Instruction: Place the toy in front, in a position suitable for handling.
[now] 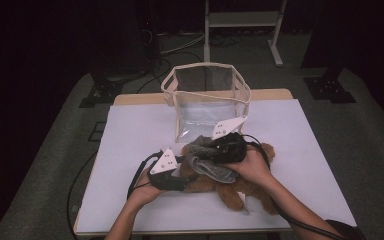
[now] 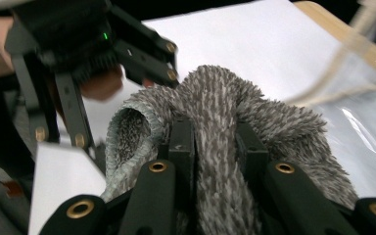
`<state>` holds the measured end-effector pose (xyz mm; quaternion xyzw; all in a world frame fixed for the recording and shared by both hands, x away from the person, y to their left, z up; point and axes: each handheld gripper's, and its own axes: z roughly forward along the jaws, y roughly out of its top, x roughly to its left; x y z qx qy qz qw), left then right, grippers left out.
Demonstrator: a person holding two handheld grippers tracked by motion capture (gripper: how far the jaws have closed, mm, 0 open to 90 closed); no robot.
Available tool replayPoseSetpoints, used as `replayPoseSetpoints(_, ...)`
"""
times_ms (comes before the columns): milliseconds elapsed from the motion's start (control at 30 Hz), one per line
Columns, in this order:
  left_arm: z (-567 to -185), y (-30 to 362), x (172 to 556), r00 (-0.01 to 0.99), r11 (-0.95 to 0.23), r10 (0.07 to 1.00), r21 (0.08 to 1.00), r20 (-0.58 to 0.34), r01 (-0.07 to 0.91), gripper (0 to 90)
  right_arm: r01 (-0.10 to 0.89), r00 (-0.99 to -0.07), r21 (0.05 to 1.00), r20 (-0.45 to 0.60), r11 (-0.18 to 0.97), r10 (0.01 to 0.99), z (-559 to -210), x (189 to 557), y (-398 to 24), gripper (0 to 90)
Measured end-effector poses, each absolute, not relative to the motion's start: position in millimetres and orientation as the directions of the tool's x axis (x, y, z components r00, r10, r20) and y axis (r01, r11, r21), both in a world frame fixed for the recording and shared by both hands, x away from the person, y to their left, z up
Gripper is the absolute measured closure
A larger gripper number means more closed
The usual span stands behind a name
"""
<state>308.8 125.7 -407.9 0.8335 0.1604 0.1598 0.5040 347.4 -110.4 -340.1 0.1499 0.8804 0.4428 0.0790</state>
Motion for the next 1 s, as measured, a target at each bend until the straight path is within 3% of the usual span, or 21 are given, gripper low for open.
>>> replayPoseSetpoints(133, -410, 127, 310, 0.899, -0.432, 0.429, 0.894, 0.089, 0.117, 35.4, 0.214, -0.913, 0.782, -0.053, 0.585, 0.404, -335, 343, -148, 73.5)
replayPoseSetpoints(333, -410, 128, 312, 0.901, -0.422, 0.427, 0.898, 0.071, 0.129, 32.0, 0.297, -0.85, 0.828, 0.002, 0.476, 0.526, -320, 339, -222, 73.4)
replayPoseSetpoints(467, -411, 129, 313, 0.904, -0.412, 0.423, 0.902, 0.062, 0.131, 28.8, 0.315, -0.824, 0.834, 0.004, 0.453, 0.566, -320, 334, -248, 73.3)
replayPoseSetpoints(833, -405, 128, 314, 0.898, -0.402, 0.437, 0.905, 0.056, 0.14, 10.7, 0.368, -0.846, 0.825, 0.106, 0.428, 0.523, -369, 334, -229, 73.5)
replayPoseSetpoints(900, -403, 125, 313, 0.901, -0.393, 0.43, 0.911, 0.06, 0.127, 10.9, 0.368, -0.846, 0.836, 0.12, 0.406, 0.519, -373, 332, -228, 73.5)
replayPoseSetpoints(1000, -403, 120, 312, 0.911, -0.414, 0.403, 0.905, 0.082, 0.102, 22.9, 0.366, -0.847, 0.847, 0.13, 0.386, 0.516, -374, 328, -234, 73.5)
